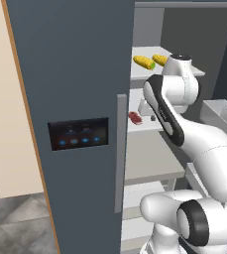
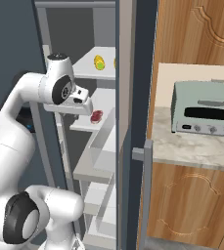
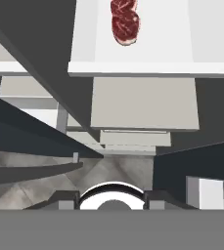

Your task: Place one corn and one steak in each tupperware on the nearby counter, to pack two identical lunches.

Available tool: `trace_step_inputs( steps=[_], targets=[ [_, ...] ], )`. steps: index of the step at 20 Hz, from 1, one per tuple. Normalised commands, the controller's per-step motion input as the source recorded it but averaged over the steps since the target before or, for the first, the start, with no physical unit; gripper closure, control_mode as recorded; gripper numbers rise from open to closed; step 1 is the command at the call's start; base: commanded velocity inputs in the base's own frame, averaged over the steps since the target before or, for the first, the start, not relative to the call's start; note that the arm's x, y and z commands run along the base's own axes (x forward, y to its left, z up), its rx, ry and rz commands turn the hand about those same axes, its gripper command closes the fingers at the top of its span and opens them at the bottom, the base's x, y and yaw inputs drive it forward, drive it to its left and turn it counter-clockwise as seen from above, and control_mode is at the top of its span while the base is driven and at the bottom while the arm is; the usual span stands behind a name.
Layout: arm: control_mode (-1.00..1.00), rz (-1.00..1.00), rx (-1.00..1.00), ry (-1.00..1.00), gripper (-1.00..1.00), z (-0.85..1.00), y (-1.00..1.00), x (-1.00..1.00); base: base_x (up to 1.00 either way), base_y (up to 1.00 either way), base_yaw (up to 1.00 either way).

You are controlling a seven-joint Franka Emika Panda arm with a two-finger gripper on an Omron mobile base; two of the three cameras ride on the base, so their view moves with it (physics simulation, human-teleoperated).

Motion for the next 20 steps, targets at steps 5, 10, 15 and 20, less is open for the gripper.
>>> trace_step_inputs(
  steps=[5, 10, 15, 20],
  targets=[
    [-1.0, 0.0, 0.0, -0.02, -1.0, -0.05, -0.11, -0.11, 0.0, 0.0, 0.0],
    [-1.0, 0.06, 0.0, -0.01, -1.0, -0.06, -0.24, -0.02, 0.0, 0.0, 0.0],
    [-1.0, 0.17, 0.01, -0.02, -1.0, -0.25, -0.02, 0.0, 0.0, 0.0, 0.0],
    [-1.0, 0.13, 0.0, -0.09, -1.0, -0.41, 0.0, 0.05, 0.0, 0.0, 0.0]
  ],
)
